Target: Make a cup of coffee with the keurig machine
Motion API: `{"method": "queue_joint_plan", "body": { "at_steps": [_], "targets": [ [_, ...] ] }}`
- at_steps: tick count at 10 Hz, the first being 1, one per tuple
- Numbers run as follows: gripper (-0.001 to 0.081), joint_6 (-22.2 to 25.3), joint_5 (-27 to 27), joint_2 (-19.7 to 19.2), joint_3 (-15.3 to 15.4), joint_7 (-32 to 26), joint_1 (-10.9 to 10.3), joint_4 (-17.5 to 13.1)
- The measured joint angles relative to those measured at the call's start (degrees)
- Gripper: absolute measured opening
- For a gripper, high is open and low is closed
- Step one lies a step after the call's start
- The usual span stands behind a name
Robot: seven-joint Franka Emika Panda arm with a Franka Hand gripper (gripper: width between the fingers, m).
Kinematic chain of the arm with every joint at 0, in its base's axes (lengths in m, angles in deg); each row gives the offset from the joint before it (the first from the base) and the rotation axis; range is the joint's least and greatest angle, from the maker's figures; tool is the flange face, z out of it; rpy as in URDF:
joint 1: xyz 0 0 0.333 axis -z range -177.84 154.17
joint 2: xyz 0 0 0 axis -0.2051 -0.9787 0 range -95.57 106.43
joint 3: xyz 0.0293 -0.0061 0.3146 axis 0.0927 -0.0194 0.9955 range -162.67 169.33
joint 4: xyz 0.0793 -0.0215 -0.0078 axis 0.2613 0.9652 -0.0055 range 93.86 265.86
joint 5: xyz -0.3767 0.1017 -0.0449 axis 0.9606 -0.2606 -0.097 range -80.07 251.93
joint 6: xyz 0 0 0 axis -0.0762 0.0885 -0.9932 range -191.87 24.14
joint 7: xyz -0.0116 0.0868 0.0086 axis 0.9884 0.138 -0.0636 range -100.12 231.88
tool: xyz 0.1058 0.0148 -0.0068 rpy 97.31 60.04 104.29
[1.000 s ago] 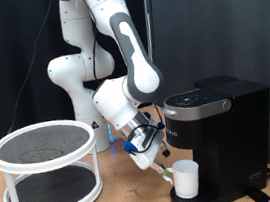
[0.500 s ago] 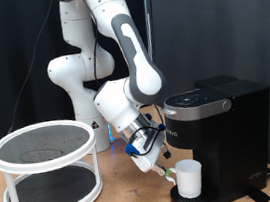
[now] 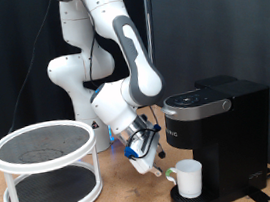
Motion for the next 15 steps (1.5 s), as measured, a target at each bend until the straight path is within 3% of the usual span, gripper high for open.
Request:
{"method": "queue_joint_plan", "body": {
  "at_steps": [3,4,6,9,12,15],
  "targets": [
    [0.0734,2.13,-1.54,4.27,-1.44,-0.80,2.30,3.96],
    [0.0734,2.16,-0.49,4.11,-1.40,-0.69,2.29,3.95],
    [0.0734,10.91,3.55,5.92,-1.61,0.40,2.75,5.05],
    [0.0734,23.67,4.16,12.65,-2.24,2.47,3.20,7.61],
    [0.0734,28.98,5.11,19.24,-2.26,6.37,3.17,8.80],
    [0.0734,34.79,10.19,25.16,-2.35,12.97,3.18,8.93]
  ]
}}
